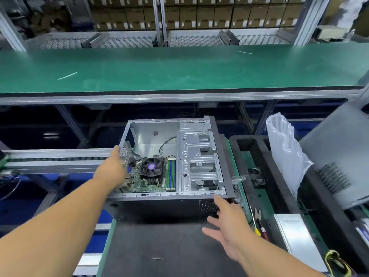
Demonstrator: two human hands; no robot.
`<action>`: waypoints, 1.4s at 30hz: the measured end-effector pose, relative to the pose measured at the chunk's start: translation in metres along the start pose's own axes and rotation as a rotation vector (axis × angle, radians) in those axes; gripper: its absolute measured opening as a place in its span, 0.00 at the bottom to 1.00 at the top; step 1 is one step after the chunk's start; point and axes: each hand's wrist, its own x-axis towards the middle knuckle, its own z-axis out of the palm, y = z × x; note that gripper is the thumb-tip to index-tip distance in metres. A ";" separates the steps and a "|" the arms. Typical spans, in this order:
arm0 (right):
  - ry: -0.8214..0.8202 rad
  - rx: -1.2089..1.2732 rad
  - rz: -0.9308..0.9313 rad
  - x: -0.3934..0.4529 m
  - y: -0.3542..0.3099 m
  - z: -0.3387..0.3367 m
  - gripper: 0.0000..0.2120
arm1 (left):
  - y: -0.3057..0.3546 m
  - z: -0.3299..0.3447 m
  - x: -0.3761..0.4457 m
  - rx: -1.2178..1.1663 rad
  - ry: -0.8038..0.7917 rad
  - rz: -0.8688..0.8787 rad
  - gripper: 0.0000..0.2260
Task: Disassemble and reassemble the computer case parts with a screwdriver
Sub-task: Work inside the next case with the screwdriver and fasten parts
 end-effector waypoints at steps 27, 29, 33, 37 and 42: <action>-0.030 -0.315 -0.127 0.113 -0.101 0.087 0.32 | -0.008 0.036 -0.112 -0.400 0.251 -0.338 0.52; -0.091 -0.377 -0.128 0.125 -0.116 0.083 0.21 | 0.004 0.045 -0.128 -0.306 0.284 -0.277 0.55; -0.176 -0.536 -0.159 0.147 -0.145 0.073 0.08 | 0.021 0.066 -0.156 -0.019 0.173 0.020 0.45; -0.259 -0.670 -0.150 0.170 -0.170 0.063 0.07 | 0.023 0.065 -0.170 0.317 0.023 0.498 0.32; -0.322 -0.739 -0.142 0.189 -0.195 0.055 0.10 | 0.051 0.065 -0.167 0.445 -0.143 0.832 0.22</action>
